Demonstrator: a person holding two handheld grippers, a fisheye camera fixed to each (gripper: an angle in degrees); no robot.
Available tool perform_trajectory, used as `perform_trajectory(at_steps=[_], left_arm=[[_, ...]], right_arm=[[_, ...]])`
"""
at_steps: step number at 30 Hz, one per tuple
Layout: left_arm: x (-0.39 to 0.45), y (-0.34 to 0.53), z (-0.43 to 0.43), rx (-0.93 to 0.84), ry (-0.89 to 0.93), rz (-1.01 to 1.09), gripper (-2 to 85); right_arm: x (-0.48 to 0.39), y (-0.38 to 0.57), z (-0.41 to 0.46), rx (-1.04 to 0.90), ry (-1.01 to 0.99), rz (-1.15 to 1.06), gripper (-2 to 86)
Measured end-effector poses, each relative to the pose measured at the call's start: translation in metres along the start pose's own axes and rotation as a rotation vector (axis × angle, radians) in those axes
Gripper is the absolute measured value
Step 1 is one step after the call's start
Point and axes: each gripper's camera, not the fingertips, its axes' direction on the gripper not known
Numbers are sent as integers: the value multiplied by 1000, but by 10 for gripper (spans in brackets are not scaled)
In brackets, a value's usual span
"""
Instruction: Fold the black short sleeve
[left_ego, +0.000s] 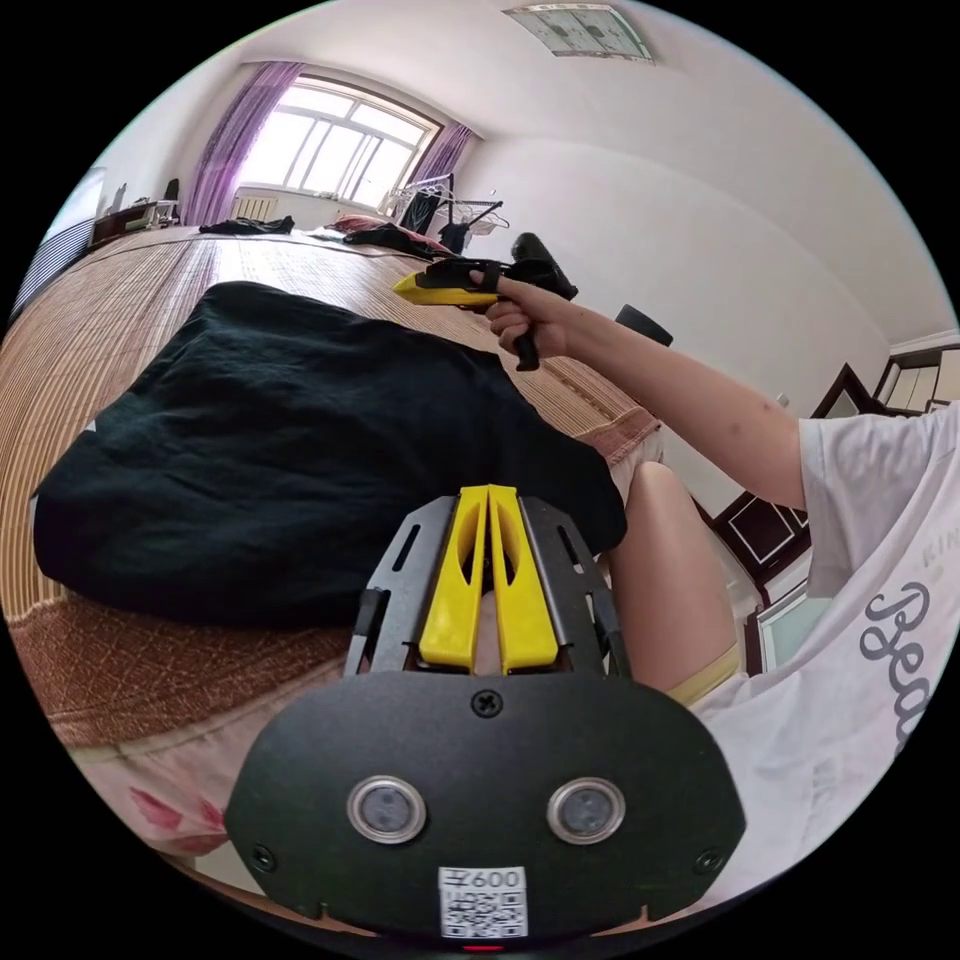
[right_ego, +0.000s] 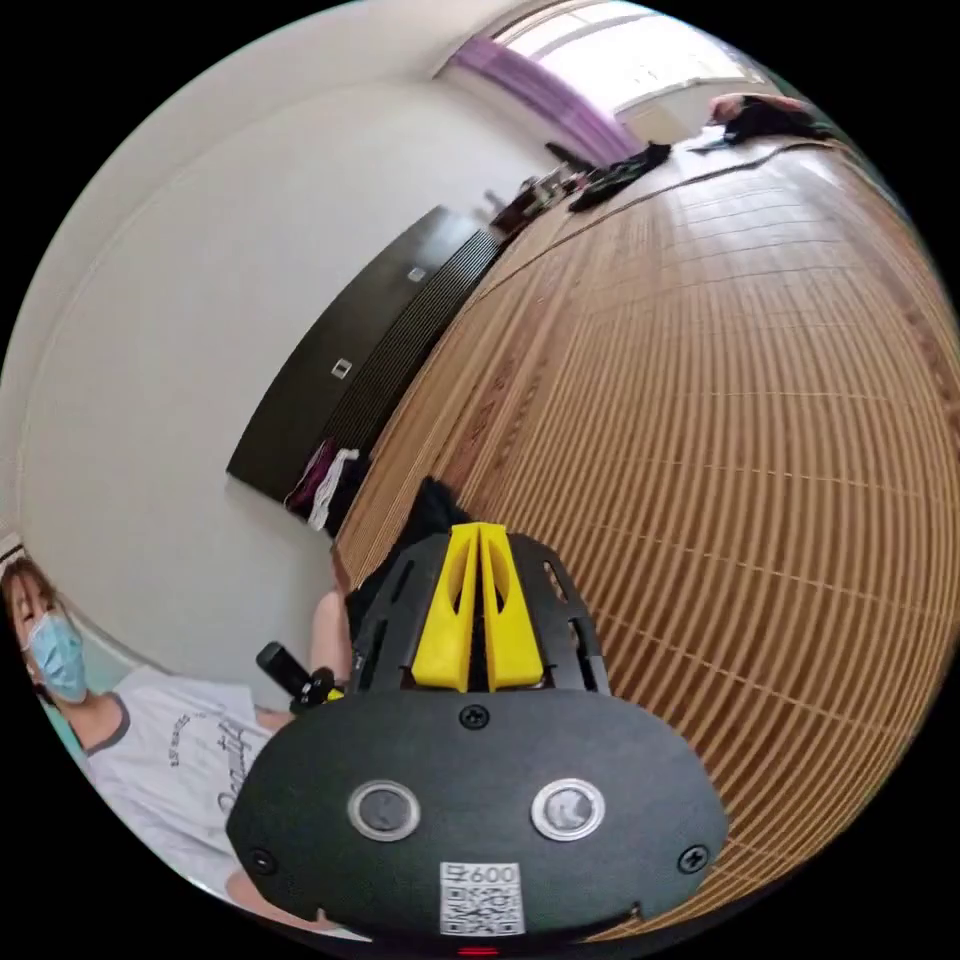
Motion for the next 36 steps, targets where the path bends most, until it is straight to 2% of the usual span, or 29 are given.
perform_trajectory(at_steps=[2,4,6,7,10,11,12,15,17,20,24,27,28,29,36], left_arm=[[2,0,-3,11,-3,4,1],[3,-1,-4,9,-2,9,1],[4,-4,-6,1,7,0,2],[3,-6,-6,-4,15,-11,2],[7,-8,-9,-1,12,-26,3],[11,-9,-9,0,-3,-14,4],[13,-9,-9,1,-9,-9,5],[20,-13,-14,6,-12,-21,12],[21,-21,-29,-41,-3,-21,25],[16,-21,-84,14,-63,21,105],[-11,-15,-165,52,-119,19,143],[-39,-12,-210,37,-214,-17,147],[-48,-12,-220,30,-232,-27,148],[-56,-12,-225,21,-241,-49,148],[-50,-4,-215,57,-76,-79,155]], right_arm=[[-19,0,63,-285,-128,-100,-9],[-25,3,98,-394,-112,-143,-8],[-14,-1,111,-361,34,-99,-8],[-5,-8,102,-257,52,-47,-8],[-13,12,41,287,460,162,-9],[-31,27,27,429,493,118,-9],[-40,33,24,454,472,67,-9],[-76,57,39,269,339,-89,-8],[-99,97,71,32,363,-138,-8],[-118,164,101,-143,404,-100,-8],[-133,238,109,-45,355,-28,-8],[-107,255,129,-55,585,40,-8],[-91,254,138,-67,610,25,-8],[-72,249,136,-65,548,97,-8],[-27,229,123,-145,563,97,-8]])
